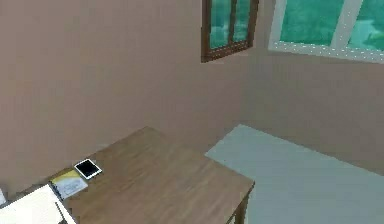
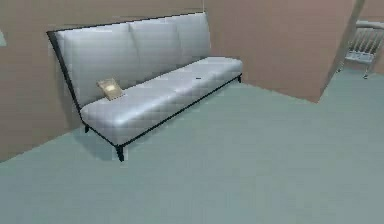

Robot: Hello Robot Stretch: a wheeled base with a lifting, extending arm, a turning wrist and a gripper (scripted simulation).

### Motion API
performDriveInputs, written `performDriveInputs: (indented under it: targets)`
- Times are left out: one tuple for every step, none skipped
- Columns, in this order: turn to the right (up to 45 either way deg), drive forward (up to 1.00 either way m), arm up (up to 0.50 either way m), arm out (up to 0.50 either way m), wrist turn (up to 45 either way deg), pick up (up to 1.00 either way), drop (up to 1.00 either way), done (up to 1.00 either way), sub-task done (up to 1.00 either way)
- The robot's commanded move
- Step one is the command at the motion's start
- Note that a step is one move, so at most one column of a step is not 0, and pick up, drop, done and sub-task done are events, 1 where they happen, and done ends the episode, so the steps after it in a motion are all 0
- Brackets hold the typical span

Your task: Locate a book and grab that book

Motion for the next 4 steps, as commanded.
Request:
performDriveInputs:
  targets:
    - [-45.0, 0.0, 0.0, 0.0, 0.0, 0.0, 0.0, 0.0, 0.0]
    - [-45.0, 0.0, 0.0, 0.0, 0.0, 0.0, 0.0, 0.0, 0.0]
    - [-39.0, 0.0, 0.0, 0.0, 0.0, 0.0, 0.0, 0.0, 0.0]
    - [0.0, 0.0, 0.5, 0.0, 0.0, 0.0, 0.0, 0.0, 0.0]
